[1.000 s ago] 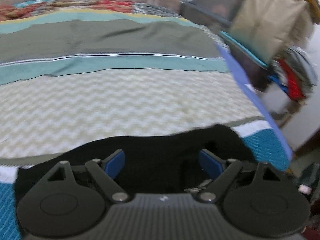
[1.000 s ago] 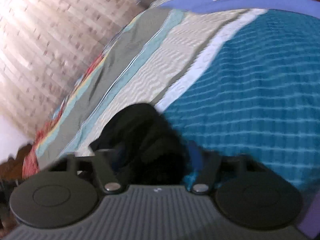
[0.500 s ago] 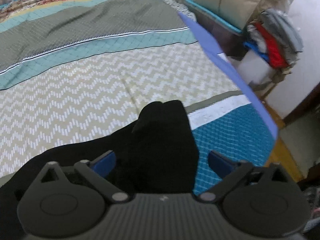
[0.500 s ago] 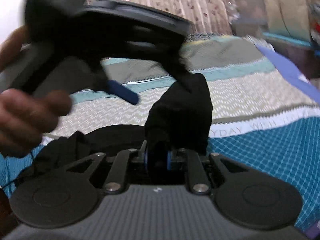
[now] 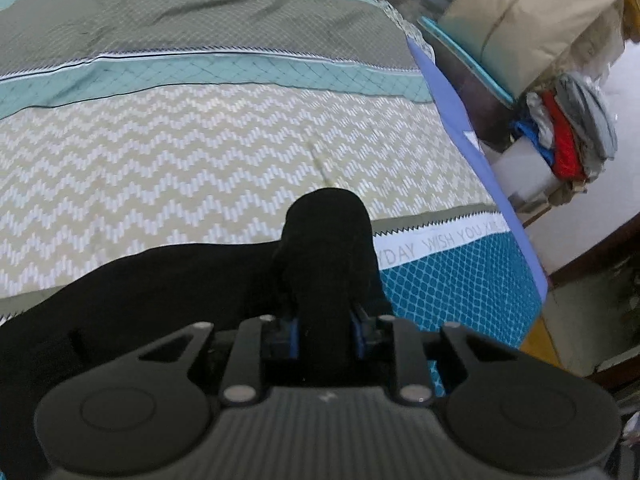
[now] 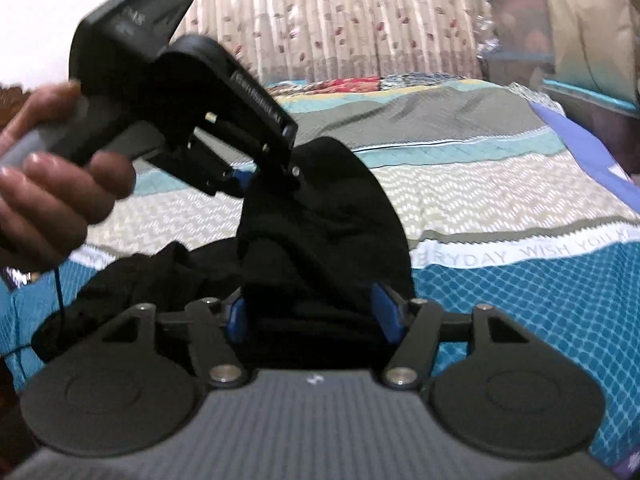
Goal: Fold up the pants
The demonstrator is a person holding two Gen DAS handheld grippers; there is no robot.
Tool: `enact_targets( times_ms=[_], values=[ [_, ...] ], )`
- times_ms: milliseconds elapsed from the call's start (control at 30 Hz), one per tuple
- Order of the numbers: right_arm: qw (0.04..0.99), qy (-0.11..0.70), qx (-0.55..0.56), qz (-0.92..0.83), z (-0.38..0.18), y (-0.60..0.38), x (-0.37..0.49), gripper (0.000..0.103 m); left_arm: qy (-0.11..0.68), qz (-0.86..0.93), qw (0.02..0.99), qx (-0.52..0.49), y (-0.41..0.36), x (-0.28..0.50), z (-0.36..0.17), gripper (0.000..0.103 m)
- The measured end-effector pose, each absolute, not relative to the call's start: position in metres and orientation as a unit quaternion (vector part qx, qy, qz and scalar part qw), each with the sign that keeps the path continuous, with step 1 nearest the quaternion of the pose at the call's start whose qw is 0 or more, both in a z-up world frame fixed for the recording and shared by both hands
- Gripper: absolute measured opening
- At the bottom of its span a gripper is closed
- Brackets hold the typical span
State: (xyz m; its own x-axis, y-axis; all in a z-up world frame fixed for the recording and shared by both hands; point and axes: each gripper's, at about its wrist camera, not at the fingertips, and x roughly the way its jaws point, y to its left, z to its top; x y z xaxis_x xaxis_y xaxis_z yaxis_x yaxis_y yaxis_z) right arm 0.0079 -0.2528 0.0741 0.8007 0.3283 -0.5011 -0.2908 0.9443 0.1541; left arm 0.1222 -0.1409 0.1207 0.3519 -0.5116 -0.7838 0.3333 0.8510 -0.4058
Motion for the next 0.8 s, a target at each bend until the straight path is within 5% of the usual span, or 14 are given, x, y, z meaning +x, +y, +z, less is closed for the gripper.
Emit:
enact_targets(
  times_ms=[33, 400, 800],
  values=[
    [0.947, 0.270, 0.027, 0.171, 0.076, -0.247, 0.008, 0.019, 0.503, -0.257, 0.820, -0.092, -0.134, 0.121, 0.123, 0.021],
    [0.927, 0.254, -0.034, 0.275, 0.106, -0.152, 0.016, 0.018, 0.468, -0.203, 0.846, -0.155, -0.012, 0.104, 0.128, 0.021],
    [0.873, 0.300, -0.110, 0.369, 0.095, -0.066, 0.027, 0.018, 0.482, -0.136, 0.831, -0.241, 0.100, 0.080, 0.072, 0.022]
  ],
)
